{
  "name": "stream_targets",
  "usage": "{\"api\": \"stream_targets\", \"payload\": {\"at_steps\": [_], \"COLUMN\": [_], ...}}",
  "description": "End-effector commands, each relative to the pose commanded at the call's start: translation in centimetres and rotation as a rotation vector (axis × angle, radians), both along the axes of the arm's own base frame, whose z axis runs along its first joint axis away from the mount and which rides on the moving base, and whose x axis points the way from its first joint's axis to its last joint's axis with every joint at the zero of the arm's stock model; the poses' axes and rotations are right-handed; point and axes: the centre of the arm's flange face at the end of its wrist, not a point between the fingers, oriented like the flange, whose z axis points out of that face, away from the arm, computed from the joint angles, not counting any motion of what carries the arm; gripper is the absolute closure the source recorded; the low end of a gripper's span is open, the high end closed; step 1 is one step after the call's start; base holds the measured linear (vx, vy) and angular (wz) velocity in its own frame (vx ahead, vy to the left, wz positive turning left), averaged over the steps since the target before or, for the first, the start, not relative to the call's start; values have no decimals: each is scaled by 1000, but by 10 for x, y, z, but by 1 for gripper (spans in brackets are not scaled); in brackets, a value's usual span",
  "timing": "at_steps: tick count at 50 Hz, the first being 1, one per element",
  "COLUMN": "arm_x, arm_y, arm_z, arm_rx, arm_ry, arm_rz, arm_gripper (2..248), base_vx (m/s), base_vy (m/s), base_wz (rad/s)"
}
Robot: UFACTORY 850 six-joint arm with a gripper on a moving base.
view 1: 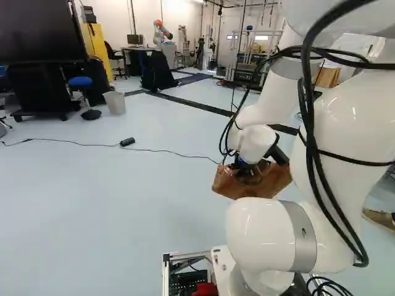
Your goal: Pick up the grocery bag from the ground
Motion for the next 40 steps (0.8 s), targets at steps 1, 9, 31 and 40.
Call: {"api": "stream_targets", "payload": {"at_steps": [1,9,31,40], "arm_x": [0,-1,-5,-8], "arm_y": [1,5,23,32], "arm_z": [0,5,20,27], "arm_rx": [-6,-55,-235,-326], "arm_ry": [-5,-44,-179,-246], "arm_rz": [9,85,333,445], "arm_gripper": [222,222,222,222], "base_vx": [0,0,0,0], "base_vy": [0,0,0,0], "base_wz": [0,0,0,0]}}
